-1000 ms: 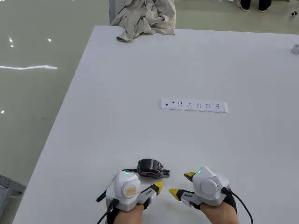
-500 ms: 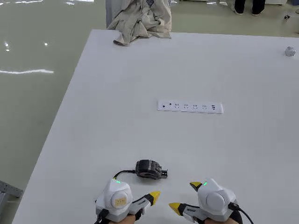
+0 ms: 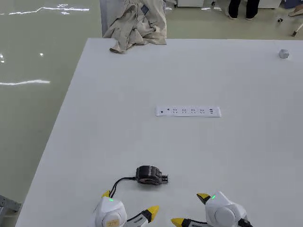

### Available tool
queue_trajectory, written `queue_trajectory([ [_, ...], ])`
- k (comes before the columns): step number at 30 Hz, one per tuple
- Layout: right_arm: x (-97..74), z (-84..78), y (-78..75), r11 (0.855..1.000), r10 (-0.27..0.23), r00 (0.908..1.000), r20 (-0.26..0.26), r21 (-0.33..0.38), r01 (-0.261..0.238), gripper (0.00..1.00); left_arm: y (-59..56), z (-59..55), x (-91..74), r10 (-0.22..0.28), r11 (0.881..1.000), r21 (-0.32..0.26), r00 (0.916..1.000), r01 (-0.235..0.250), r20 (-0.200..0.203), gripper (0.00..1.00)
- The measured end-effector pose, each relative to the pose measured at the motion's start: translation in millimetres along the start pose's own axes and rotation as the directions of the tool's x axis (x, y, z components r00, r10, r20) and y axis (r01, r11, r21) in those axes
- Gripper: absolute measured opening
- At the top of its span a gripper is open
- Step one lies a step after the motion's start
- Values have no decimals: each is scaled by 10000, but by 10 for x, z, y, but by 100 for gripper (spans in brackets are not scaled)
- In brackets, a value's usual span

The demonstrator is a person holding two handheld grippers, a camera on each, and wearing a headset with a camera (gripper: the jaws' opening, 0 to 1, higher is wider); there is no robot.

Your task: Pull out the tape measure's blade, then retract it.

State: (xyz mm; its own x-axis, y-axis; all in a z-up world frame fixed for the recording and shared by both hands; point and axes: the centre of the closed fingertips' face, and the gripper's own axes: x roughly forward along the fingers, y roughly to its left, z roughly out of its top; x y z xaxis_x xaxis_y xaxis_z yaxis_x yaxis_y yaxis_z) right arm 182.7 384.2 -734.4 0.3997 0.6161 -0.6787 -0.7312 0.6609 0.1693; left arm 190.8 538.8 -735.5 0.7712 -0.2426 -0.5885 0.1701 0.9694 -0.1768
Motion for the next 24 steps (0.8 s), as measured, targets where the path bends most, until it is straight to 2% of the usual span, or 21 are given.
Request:
queue_trajectory([
  [16,-277,20,83,9992,-273,9996,110,303,270,85,35,-51,-243,-81,9997,251,9999,83,-106,100],
  [24,-372,-82,164,9984,-322,9995,-35,473,324,90,59,-80,-371,-127,9994,306,9998,132,-174,100],
])
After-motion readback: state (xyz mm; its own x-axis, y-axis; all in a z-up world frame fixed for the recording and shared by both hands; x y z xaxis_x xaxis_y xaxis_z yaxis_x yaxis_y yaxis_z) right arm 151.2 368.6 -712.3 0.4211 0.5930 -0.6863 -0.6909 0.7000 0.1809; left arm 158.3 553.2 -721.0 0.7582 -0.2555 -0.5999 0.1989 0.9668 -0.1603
